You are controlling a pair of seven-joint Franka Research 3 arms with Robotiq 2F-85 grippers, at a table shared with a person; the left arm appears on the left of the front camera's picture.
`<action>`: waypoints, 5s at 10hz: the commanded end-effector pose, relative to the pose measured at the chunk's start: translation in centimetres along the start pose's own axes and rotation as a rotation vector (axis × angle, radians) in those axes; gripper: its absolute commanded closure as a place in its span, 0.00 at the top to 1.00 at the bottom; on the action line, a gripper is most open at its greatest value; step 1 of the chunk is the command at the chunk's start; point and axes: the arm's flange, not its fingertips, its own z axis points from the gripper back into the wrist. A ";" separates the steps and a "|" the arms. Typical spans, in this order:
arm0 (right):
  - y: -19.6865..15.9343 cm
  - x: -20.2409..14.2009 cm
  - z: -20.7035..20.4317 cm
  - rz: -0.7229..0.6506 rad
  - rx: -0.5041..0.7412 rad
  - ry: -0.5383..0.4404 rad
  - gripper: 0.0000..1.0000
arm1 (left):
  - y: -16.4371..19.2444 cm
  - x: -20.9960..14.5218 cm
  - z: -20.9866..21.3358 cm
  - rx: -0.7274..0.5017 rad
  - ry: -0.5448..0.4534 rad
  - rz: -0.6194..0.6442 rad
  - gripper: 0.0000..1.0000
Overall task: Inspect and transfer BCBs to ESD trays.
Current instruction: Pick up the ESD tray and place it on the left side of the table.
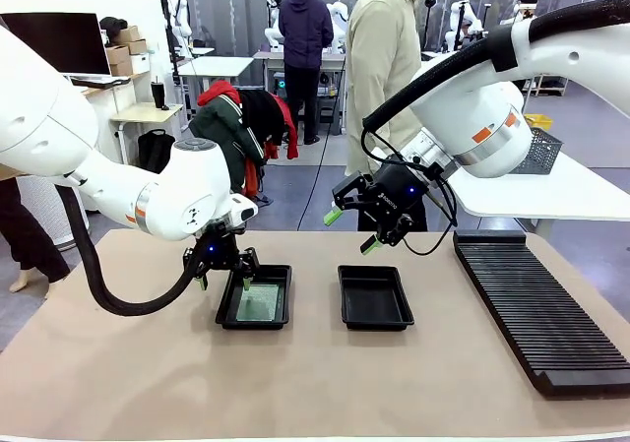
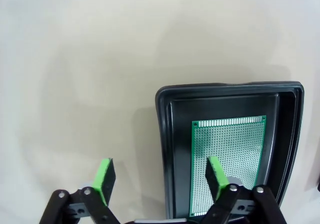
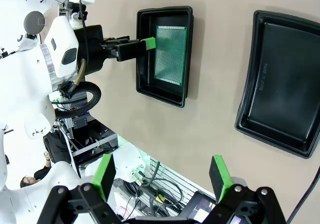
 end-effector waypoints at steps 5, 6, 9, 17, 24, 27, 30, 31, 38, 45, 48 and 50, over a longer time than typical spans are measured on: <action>0.1 0.2 -0.1 -0.007 -0.008 -0.004 1.00 | -0.1 0.0 0.1 0.003 0.043 0.063 0.59; 0.1 0.2 -0.1 -0.007 -0.008 -0.004 1.00 | -0.2 0.0 0.1 -0.005 0.048 0.063 0.48; 0.1 0.2 -0.1 -0.007 -0.008 -0.004 1.00 | -0.2 0.2 -0.1 -0.012 0.046 0.064 0.30; 0.1 0.2 -0.1 -0.007 -0.008 -0.004 1.00 | -0.2 0.1 -0.3 -0.018 0.045 0.065 0.00; 0.1 0.2 -0.1 -0.007 -0.008 -0.004 1.00 | 0.0 0.0 -0.1 -0.011 0.032 0.045 0.00; 0.1 0.2 -0.1 -0.007 -0.008 -0.004 1.00 | 0.0 0.0 -0.1 -0.011 0.033 0.045 0.03; 0.1 0.2 -0.1 -0.007 -0.008 -0.004 1.00 | 2.9 0.1 1.4 -0.128 0.072 0.053 0.03; 0.1 0.2 -0.1 -0.007 -0.008 -0.004 1.00 | 3.8 0.3 1.7 -0.167 0.076 0.052 0.03; 0.1 0.2 -0.1 -0.007 -0.008 -0.004 1.00 | 11.3 -1.0 3.8 -0.310 0.002 0.003 0.03; 0.1 0.2 -0.1 -0.007 -0.008 -0.004 1.00 | 26.5 -0.1 4.4 -0.277 0.011 0.075 0.03; 0.1 0.2 -0.1 -0.007 -0.008 -0.004 1.00 | 31.6 -0.5 4.1 -0.247 0.004 0.078 0.03; 0.1 0.2 -0.1 -0.007 -0.008 -0.004 1.00 | 33.6 -0.9 3.5 -0.238 -0.001 0.094 0.03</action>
